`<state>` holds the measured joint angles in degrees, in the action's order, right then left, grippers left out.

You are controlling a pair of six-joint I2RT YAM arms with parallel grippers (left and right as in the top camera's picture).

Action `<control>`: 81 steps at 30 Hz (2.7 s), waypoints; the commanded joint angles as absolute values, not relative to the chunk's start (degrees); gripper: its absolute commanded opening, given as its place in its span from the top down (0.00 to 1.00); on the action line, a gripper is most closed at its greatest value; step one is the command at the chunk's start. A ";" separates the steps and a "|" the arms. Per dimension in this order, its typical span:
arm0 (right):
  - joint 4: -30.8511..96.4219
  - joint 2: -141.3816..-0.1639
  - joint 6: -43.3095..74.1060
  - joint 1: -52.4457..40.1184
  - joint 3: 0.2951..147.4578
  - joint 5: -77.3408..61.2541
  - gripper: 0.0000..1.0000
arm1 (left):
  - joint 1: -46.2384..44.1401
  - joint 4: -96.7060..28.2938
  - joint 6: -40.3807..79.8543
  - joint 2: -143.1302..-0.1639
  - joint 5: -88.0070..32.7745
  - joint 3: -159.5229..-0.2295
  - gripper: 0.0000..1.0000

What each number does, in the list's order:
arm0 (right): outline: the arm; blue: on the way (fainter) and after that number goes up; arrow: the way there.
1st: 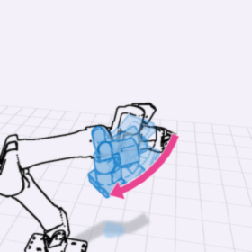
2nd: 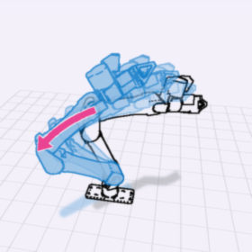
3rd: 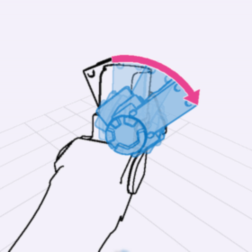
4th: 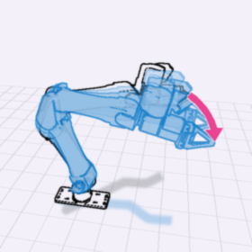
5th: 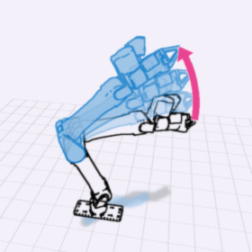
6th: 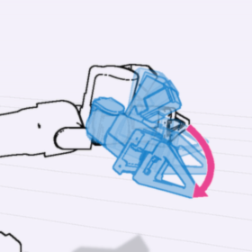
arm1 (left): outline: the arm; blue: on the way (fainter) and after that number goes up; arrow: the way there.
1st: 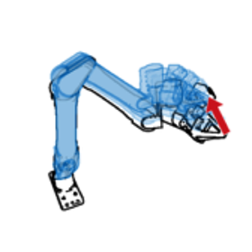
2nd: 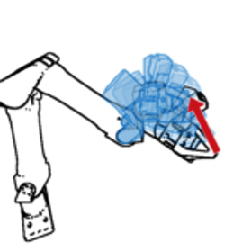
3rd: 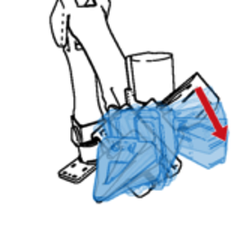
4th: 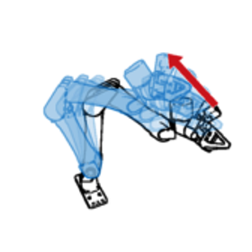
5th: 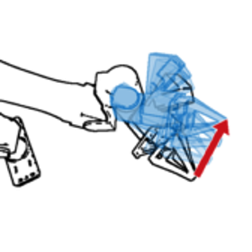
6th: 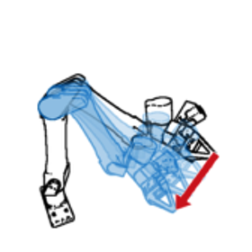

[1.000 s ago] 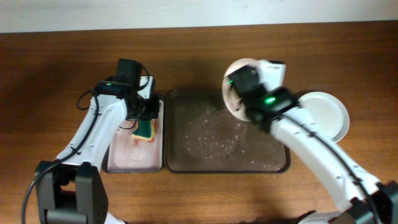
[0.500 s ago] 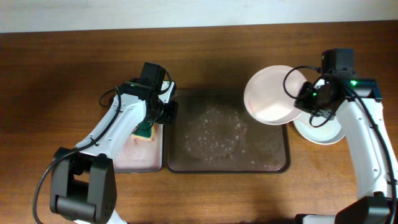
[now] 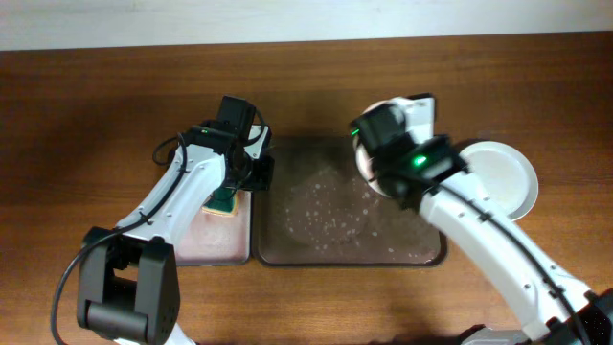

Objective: Clean dirty plates on tray and stack at the side
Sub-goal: 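Lift the last plate with the right gripper and carry it right, then lower the plate onto the right stack and open the right gripper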

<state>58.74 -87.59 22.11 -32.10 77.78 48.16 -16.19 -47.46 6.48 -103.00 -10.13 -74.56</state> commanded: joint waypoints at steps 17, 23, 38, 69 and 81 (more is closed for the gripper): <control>56.80 -90.02 25.98 -40.88 77.67 67.90 0.96 | -16.10 -47.53 6.39 -103.63 -10.09 -75.07 1.00; 53.43 -90.39 23.29 -40.05 77.58 68.90 0.96 | -16.10 -47.20 6.39 -103.63 -10.11 -75.07 1.00; 54.00 -90.39 29.52 -20.53 77.08 36.99 0.96 | -16.10 -47.37 6.37 -103.66 -10.09 -75.07 1.00; 47.64 -90.50 17.30 21.34 65.82 -14.74 0.68 | -16.10 -46.85 8.75 -106.34 -7.05 -75.05 1.00; 47.33 -90.50 16.67 12.47 65.80 -14.55 0.68 | -16.05 -49.08 11.33 -109.27 -1.28 -75.05 1.00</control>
<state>47.18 -90.50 17.58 13.80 66.17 -14.48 -16.16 -48.80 9.47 -108.68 -5.39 -74.56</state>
